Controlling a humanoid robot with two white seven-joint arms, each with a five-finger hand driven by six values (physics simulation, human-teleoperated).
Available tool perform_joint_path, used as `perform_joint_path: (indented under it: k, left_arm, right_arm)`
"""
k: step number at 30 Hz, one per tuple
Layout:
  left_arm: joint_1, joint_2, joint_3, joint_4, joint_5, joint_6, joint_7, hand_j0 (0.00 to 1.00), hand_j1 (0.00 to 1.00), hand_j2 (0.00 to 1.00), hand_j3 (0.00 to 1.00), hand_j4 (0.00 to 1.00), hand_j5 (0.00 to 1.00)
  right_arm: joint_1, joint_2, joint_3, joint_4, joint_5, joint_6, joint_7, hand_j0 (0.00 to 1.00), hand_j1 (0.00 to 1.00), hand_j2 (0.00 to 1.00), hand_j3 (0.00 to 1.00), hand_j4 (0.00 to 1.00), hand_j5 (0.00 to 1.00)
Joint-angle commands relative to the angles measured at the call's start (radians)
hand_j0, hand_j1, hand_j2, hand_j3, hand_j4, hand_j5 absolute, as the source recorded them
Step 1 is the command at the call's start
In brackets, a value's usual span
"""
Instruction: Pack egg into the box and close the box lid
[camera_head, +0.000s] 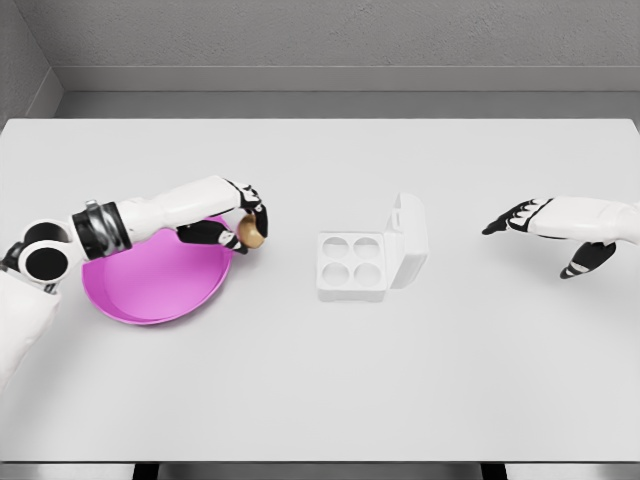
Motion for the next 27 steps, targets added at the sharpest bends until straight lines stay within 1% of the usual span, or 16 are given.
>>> perform_joint_path:
  k: [1, 6, 9, 19, 21, 27]
  left_arm:
    - [0.000, -0.010, -0.001, 0.000, 0.010, 0.003, 0.001, 0.37, 0.37, 0.37, 0.37, 0.37, 0.37]
    - [-0.002, -0.022, -0.001, 0.000, 0.010, 0.003, 0.001, 0.37, 0.37, 0.37, 0.37, 0.37, 0.37]
    - [-0.002, -0.044, -0.013, 0.000, 0.008, 0.003, 0.001, 0.37, 0.37, 0.37, 0.37, 0.37, 0.37]
    - [-0.005, -0.091, -0.019, 0.007, -0.004, 0.003, 0.001, 0.37, 0.37, 0.37, 0.37, 0.37, 0.37]
    - [-0.006, -0.094, -0.028, 0.006, -0.004, 0.003, 0.001, 0.37, 0.37, 0.37, 0.37, 0.37, 0.37]
    - [-0.008, -0.102, -0.028, 0.002, -0.004, 0.003, 0.001, 0.37, 0.37, 0.37, 0.37, 0.37, 0.37]
  right_arm:
    - [0.000, -0.001, 0.001, 0.001, -0.006, 0.002, 0.000, 1.00, 1.00, 1.00, 1.00, 1.00, 1.00]
    - [0.002, -0.001, 0.000, 0.001, -0.005, 0.002, 0.000, 1.00, 1.00, 1.00, 1.00, 1.00, 1.00]
    - [0.000, -0.001, 0.000, 0.000, -0.005, 0.002, 0.000, 1.00, 1.00, 1.00, 1.00, 1.00, 1.00]
    - [0.000, -0.001, 0.000, 0.000, -0.005, 0.002, 0.000, 1.00, 1.00, 1.00, 1.00, 1.00, 1.00]
    - [0.000, -0.001, 0.000, 0.000, -0.005, 0.002, 0.000, 1.00, 1.00, 1.00, 1.00, 1.00, 1.00]
    - [0.000, -0.001, 0.000, 0.000, -0.005, 0.002, 0.000, 1.00, 1.00, 1.00, 1.00, 1.00, 1.00]
